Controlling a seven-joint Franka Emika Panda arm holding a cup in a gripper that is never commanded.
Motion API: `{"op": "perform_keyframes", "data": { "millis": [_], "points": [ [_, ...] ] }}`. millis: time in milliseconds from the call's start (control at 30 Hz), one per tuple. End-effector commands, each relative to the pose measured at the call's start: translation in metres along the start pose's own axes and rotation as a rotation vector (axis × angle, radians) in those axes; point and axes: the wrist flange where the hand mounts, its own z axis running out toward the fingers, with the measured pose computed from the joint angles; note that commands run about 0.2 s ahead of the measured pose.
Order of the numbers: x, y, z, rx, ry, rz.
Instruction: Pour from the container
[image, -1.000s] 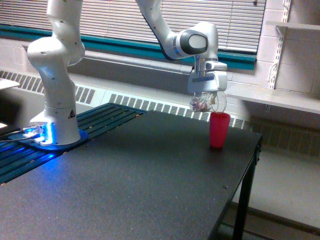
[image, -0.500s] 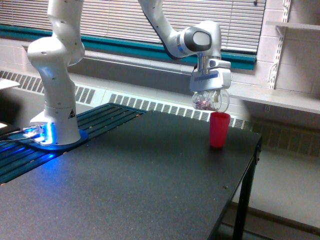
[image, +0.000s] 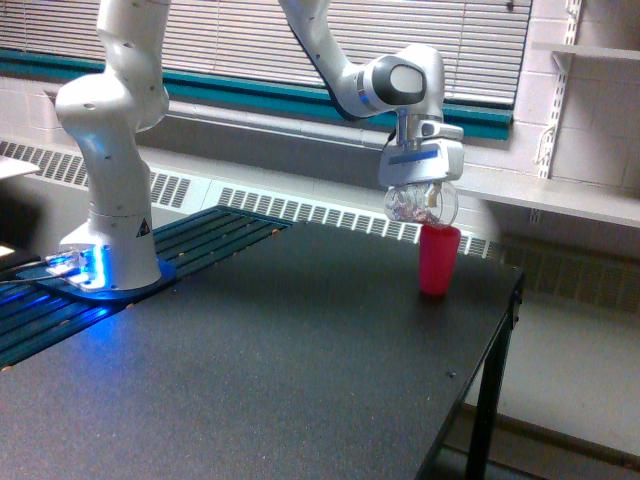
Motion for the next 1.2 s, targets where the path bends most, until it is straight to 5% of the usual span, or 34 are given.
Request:
{"op": "perform_keyframes", "data": {
  "millis": [33,1200],
  "points": [
    [0.0043,0.0029,-0.002,-0.015,0.006,-0.015],
    [0.0097,0.0078,-0.0034,-0.045,0.0,-0.038]
  ]
}}
